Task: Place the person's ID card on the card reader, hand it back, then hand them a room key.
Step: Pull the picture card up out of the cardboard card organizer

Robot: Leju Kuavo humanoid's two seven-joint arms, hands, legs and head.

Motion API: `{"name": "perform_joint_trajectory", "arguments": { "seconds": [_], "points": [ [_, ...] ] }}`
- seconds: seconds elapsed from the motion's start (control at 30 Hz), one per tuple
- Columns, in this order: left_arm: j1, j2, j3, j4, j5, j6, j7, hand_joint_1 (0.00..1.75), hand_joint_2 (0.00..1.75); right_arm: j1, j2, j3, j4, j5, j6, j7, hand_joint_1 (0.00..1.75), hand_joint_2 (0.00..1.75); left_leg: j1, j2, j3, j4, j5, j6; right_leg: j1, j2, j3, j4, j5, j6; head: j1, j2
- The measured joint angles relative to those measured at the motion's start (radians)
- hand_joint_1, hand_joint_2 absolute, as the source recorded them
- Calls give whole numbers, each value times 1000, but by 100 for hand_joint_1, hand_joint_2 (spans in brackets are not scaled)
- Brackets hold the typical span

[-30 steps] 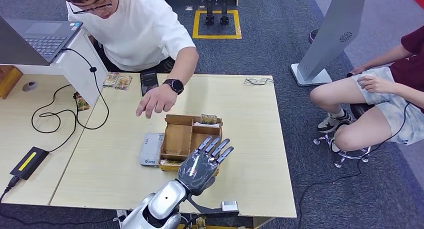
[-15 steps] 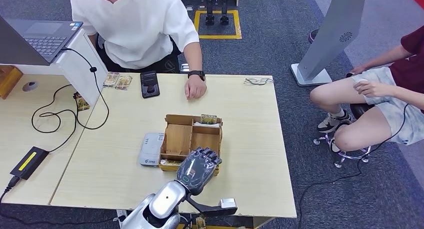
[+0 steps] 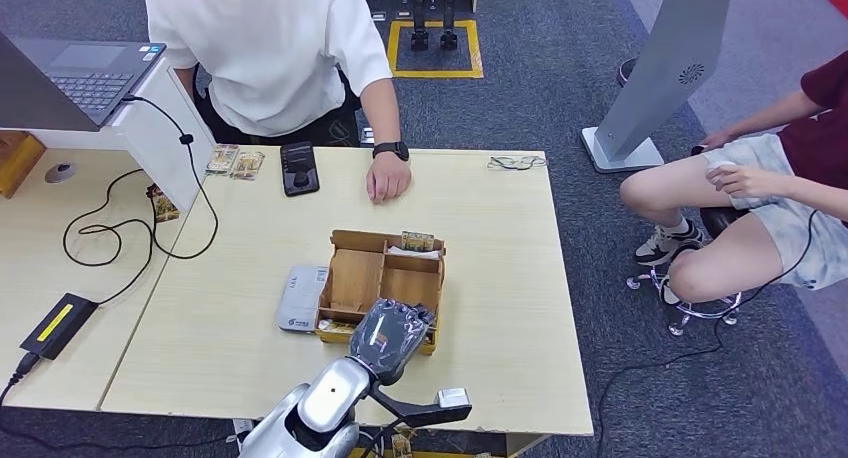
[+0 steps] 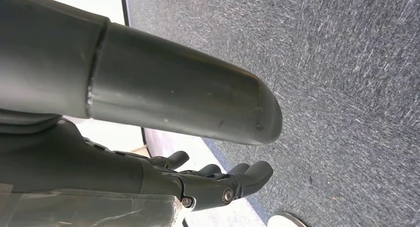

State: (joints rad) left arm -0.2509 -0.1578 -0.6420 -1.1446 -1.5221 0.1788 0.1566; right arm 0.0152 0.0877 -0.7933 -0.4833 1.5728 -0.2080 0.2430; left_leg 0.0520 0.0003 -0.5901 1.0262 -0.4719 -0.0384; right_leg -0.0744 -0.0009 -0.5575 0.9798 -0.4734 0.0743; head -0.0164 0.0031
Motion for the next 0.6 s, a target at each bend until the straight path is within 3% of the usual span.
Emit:
{"name": "perform_joint_trajectory", "arguments": {
  "seconds": [0.33,0.6],
  "points": [
    [6,2,1,0,0,26,-33,175,175,5,0,2,-7,0,-4,-3,0,0,0,0,0,0,0,0,0,0,0,0,0,0,0,0],
    [22,-10,60,-95,23,97,-135,175,175,8,0,15,-8,0,-9,-2,0,0,0,0,0,0,0,0,0,0,0,0,0,0,0,0]
  ]
}}
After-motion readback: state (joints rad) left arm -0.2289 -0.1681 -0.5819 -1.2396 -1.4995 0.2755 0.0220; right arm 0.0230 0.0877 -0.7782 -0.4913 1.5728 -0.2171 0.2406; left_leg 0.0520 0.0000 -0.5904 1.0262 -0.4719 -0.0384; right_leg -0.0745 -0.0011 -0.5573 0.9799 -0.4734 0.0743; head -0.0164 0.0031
